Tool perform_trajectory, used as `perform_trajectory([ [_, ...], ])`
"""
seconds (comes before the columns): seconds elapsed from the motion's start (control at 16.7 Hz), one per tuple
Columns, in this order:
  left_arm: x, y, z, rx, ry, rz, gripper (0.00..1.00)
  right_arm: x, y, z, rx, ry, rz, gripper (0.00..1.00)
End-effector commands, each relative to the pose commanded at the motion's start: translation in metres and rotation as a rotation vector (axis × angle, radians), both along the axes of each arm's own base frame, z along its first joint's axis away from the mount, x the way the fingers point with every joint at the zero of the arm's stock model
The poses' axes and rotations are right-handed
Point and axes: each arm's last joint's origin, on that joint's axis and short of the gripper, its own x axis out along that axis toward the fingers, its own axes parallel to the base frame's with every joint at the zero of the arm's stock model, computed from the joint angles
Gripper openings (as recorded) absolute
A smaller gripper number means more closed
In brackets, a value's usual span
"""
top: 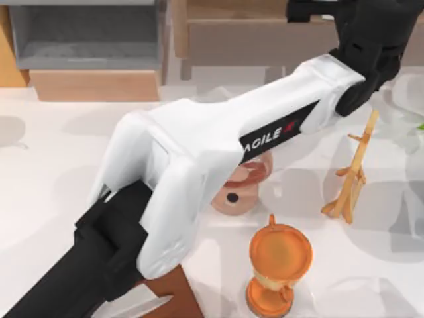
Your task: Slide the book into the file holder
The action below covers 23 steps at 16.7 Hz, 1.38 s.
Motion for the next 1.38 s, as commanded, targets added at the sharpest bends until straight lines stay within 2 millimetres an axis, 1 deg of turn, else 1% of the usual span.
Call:
perform_trajectory([
  [0.36,0.004,0.001,-0.001,0.001,0.001,0.001,1.00,0.000,0.000,0.000,0.000,0.000,0.000,1.00],
  [0.6,0.010,-0.001,-0.002,0.000,0.000,0.000,1.00,0.000,0.000,0.000,0.000,0.000,0.000,1.00],
  [0.9,0.017,0.001,-0.001,0.000,0.000,0.000,1.00,0.000,0.000,0.000,0.000,0.000,0.000,1.00],
  [1.26,0.018,0.002,0.000,0.000,-0.001,-0.001,1.00,0.000,0.000,0.000,0.000,0.000,0.000,1.00],
  [1.38,0.018,0.002,0.000,0.000,-0.001,-0.001,0.85,0.000,0.000,0.000,0.000,0.000,0.000,1.00],
])
